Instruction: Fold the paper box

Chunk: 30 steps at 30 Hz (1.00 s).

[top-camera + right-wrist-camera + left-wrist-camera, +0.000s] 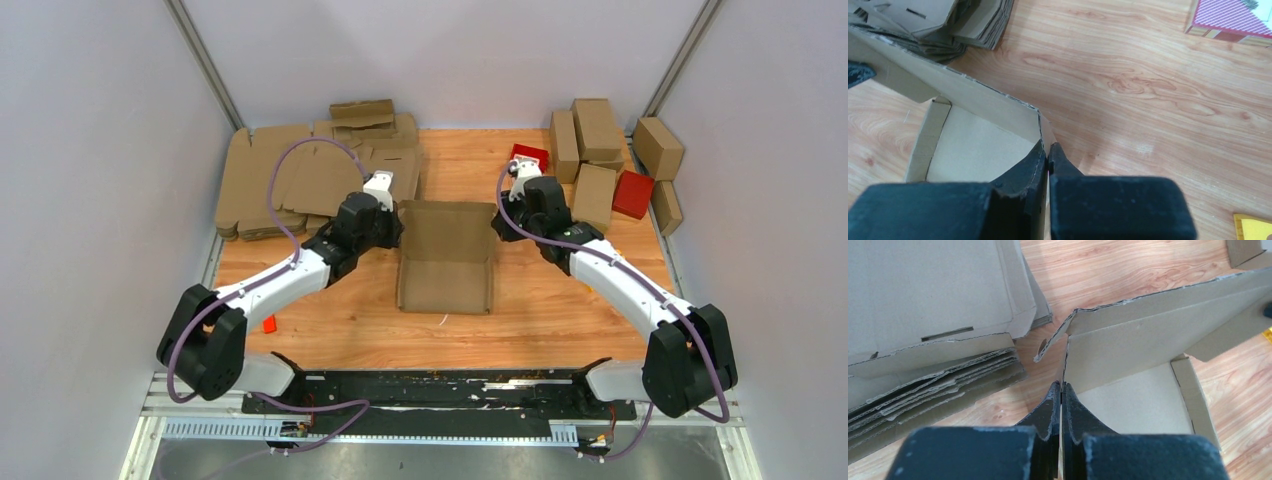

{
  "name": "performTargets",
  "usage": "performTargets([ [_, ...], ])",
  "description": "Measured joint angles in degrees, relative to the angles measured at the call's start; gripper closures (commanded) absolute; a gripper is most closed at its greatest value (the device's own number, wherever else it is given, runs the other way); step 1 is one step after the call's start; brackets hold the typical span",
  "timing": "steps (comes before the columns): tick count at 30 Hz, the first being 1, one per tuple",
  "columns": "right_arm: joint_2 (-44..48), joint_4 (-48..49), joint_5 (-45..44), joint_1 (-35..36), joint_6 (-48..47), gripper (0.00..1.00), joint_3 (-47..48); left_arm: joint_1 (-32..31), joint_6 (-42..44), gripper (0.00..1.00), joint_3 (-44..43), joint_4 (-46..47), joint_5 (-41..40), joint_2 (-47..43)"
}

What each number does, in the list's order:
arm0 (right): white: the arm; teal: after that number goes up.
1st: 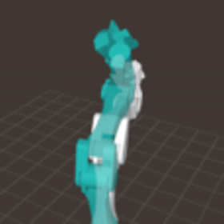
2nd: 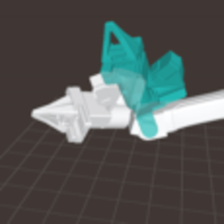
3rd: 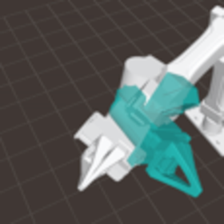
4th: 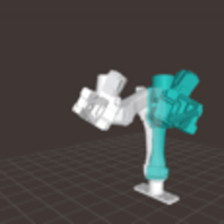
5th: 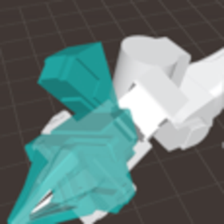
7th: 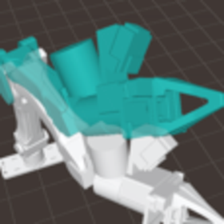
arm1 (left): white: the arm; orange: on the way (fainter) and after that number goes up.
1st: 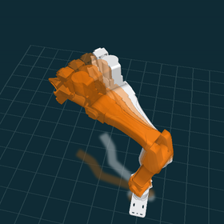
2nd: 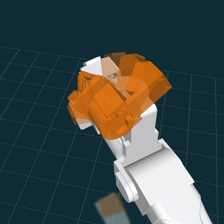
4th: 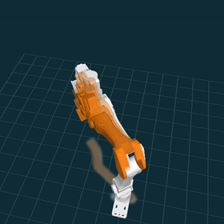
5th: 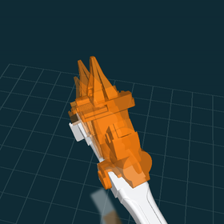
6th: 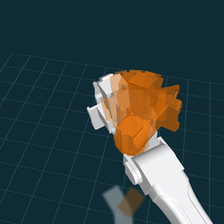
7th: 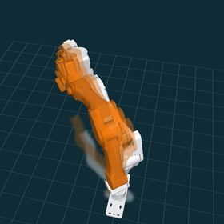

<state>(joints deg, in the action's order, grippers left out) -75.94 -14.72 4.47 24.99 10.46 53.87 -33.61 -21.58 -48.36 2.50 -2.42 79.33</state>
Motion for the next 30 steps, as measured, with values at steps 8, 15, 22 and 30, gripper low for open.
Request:
performTargets([
  [8, 1.8, 6.3, -6.0, 1.1, 2.1, 1.0, -3.0, -2.6, -1.4, 1.0, 7.7, 9.1, -1.2, -4.8],
  [15, 6.1, 11.0, -14.1, 5.8, 4.1, 1.0, -8.8, -5.5, -3.8, 1.0, 12.7, 15.3, -5.6, -5.6],
  [22, 12.3, 15.2, -17.2, 8.2, 6.1, 1.0, -16.9, -7.7, -5.8, 1.0, 17.3, 19.0, -7.1, -8.7],
  [30, 16.6, 18.3, -19.2, 11.0, 6.9, 1.0, -21.8, -8.3, -8.0, 1.0, 21.3, 20.5, -7.1, -12.3],
])
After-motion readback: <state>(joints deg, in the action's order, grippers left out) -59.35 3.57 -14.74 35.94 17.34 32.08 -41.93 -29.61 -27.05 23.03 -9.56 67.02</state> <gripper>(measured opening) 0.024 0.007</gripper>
